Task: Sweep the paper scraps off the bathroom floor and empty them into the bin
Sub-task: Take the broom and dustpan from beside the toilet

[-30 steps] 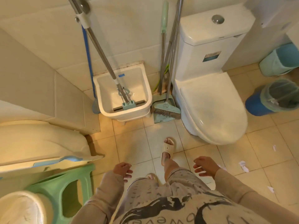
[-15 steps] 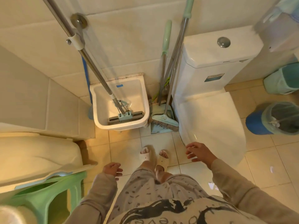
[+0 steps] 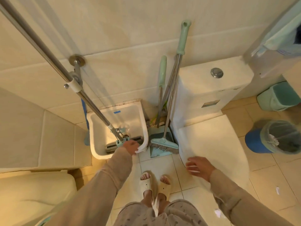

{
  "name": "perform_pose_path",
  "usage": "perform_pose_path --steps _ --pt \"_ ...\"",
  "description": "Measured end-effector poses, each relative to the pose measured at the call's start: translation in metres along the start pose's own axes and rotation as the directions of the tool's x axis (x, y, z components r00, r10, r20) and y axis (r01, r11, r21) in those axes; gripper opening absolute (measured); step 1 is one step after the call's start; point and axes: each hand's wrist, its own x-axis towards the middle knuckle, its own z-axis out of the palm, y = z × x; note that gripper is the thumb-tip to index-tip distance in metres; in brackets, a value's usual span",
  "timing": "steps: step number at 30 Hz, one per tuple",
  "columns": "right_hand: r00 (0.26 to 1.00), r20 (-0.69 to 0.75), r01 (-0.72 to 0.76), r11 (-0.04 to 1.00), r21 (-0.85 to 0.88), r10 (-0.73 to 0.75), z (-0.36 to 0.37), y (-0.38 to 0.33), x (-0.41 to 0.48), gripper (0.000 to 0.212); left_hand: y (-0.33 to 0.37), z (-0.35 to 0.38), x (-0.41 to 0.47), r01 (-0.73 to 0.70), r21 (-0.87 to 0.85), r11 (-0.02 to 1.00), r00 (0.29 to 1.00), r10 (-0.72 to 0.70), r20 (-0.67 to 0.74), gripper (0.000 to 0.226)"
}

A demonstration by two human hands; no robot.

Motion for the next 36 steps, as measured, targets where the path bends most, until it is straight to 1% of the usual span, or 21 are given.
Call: perform_pose_path --steps 2,4,5,8,10,12,13,15,17,18,20,22,24,26,27,28,30,31,34,35,36 --pt "0.998 0.021 0.067 0.998 -0.017 -0.067 0.009 -0.045 0.008 0.01 0.039 -0.011 0.016 -0.08 -0.026 0.996 0.997 0.079 -0.024 0.034" --pt "0.989 0.042 0.143 0.99 -0.02 -0.142 0.018 -0.096 0.013 0.007 0.089 -0.023 0.029 -0.135 0.08 0.988 0.988 0.14 -0.061 0.031" --pt "0.982 0.056 0.181 0.983 0.003 -0.181 0.022 -0.122 0.014 0.007 0.113 -0.029 0.034 -0.191 0.093 0.977 0.977 0.199 -0.08 0.027" --pt "0.949 0.111 0.274 0.944 0.184 -0.297 0.03 -0.195 0.013 0.013 0.183 -0.044 0.04 -0.319 0.048 0.947 0.938 0.322 -0.124 0.01" --pt "0.926 0.124 0.309 0.905 0.293 -0.357 0.036 -0.235 0.011 0.018 0.217 -0.048 0.039 -0.379 0.01 0.925 0.916 0.376 -0.14 0.008" --pt "0.914 0.102 0.334 0.87 0.363 -0.394 0.045 -0.268 0.012 0.019 0.241 -0.049 0.042 -0.448 0.015 0.894 0.883 0.445 -0.147 0.017" --pt "0.91 0.089 0.338 0.85 0.405 -0.404 0.049 -0.28 0.012 0.016 0.25 -0.048 0.044 -0.479 0.063 0.875 0.862 0.483 -0.157 0.024" --pt "0.912 0.079 0.315 0.809 0.496 -0.403 0.057 -0.3 0.017 0.008 0.26 -0.044 0.047 -0.525 0.286 0.801 0.793 0.583 -0.178 0.041" --pt "0.915 0.076 0.298 0.791 0.535 -0.396 0.062 -0.311 0.024 0.014 0.264 -0.037 0.051 -0.562 0.496 0.662 0.708 0.695 -0.126 0.061" --pt "0.916 0.075 0.295 0.79 0.538 -0.393 0.064 -0.315 0.028 0.016 0.264 -0.034 0.053 -0.583 0.535 0.612 0.684 0.725 -0.084 0.068" --pt "0.917 0.078 0.287 0.785 0.55 -0.39 0.067 -0.318 0.034 0.02 0.263 -0.027 0.057 -0.61 0.521 0.596 0.683 0.729 -0.034 0.072" --pt "0.921 0.082 0.272 0.777 0.568 -0.382 0.068 -0.321 0.04 0.02 0.26 -0.02 0.062 -0.613 0.507 0.605 0.685 0.728 -0.04 0.069" --pt "0.923 0.093 0.251 0.768 0.589 -0.373 0.07 -0.324 0.041 0.023 0.256 -0.014 0.067 -0.6 0.582 0.549 0.647 0.761 -0.051 0.067" --pt "0.926 0.095 0.237 0.758 0.608 -0.366 0.072 -0.326 0.042 0.024 0.255 -0.01 0.072 -0.529 0.757 0.384 0.573 0.819 -0.016 0.067" --pt "0.926 0.095 0.234 0.754 0.614 -0.365 0.073 -0.325 0.041 0.028 0.254 -0.01 0.075 -0.469 0.845 0.259 0.532 0.846 0.036 0.065" --pt "0.928 0.091 0.234 0.754 0.614 -0.362 0.073 -0.323 0.041 0.037 0.254 -0.01 0.076 -0.403 0.907 0.119 0.493 0.864 0.105 0.061" --pt "0.934 0.076 0.235 0.759 0.607 -0.35 0.071 -0.316 0.039 0.046 0.252 -0.012 0.077 -0.299 0.948 -0.11 0.442 0.864 0.24 0.05" --pt "0.938 0.081 0.223 0.768 0.6 -0.336 0.069 -0.311 0.037 0.043 0.25 -0.014 0.077 -0.26 0.948 -0.184 0.427 0.858 0.284 0.045" --pt "0.961 0.133 0.108 0.775 0.622 -0.241 0.064 -0.295 0.029 0.027 0.241 -0.015 0.07 -0.09 0.923 -0.374 0.401 0.835 0.377 0.032" --pt "0.965 0.174 0.038 0.764 0.644 -0.195 0.063 -0.287 0.027 0.028 0.238 -0.012 0.065 -0.052 0.902 -0.428 0.433 0.805 0.407 0.031" --pt "0.965 0.215 -0.028 0.75 0.661 -0.153 0.063 -0.279 0.024 0.03 0.236 -0.008 0.062 -0.044 0.885 -0.464 0.491 0.761 0.424 0.032"
